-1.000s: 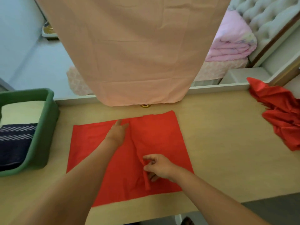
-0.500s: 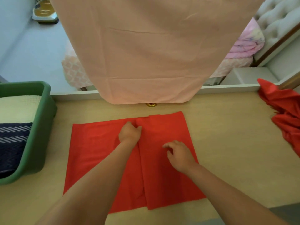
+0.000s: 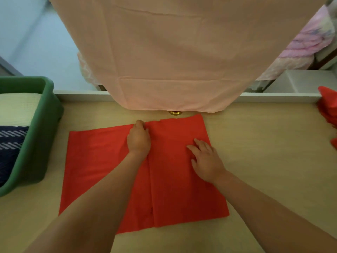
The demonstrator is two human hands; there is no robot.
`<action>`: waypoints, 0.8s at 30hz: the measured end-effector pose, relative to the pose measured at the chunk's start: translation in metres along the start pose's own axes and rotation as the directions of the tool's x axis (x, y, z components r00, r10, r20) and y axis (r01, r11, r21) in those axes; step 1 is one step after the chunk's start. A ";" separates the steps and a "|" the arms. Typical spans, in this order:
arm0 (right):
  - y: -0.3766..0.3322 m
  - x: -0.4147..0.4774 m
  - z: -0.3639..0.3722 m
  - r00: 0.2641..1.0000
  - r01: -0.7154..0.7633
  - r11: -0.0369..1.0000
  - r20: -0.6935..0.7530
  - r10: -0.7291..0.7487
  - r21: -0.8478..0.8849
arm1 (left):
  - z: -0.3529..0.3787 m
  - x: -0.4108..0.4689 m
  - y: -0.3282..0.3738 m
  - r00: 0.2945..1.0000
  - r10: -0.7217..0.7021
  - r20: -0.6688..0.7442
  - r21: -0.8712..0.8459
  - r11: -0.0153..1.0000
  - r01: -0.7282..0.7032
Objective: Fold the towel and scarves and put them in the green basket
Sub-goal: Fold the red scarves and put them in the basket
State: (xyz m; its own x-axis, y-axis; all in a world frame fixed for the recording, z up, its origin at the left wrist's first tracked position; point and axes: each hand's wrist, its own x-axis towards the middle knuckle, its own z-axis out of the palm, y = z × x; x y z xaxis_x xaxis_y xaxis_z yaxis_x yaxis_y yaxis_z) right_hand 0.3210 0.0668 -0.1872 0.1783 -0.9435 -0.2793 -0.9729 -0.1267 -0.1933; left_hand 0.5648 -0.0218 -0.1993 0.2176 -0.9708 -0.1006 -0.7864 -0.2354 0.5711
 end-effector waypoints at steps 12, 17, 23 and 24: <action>-0.004 -0.020 0.020 0.960 0.278 0.954 0.043 -0.275 -0.108 | 0.010 -0.114 -0.033 0.833 0.432 0.345 0.454 0.700 -0.551; -0.007 -0.035 0.020 0.986 0.151 0.984 0.088 -0.143 -0.090 | -0.013 -0.134 -0.045 0.923 0.275 0.269 0.539 0.751 -0.381; -0.029 -0.047 0.015 0.997 0.060 0.974 0.061 -0.048 -0.217 | -0.015 -0.167 -0.039 0.810 0.292 0.509 0.414 0.742 -0.528; -0.033 -0.046 0.011 0.997 0.066 0.967 0.040 -0.058 -0.247 | -0.017 -0.169 -0.041 0.797 0.246 0.552 0.422 0.742 -0.521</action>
State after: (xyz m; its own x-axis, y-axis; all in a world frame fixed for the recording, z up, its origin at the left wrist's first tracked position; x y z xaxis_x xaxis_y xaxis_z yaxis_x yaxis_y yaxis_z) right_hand 0.3464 0.1178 -0.1781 0.2405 -0.9214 -0.3054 -0.9650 -0.2608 0.0269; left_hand 0.5698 0.1522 -0.1918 -0.3389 -0.8566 -0.3892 -0.9408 0.3120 0.1324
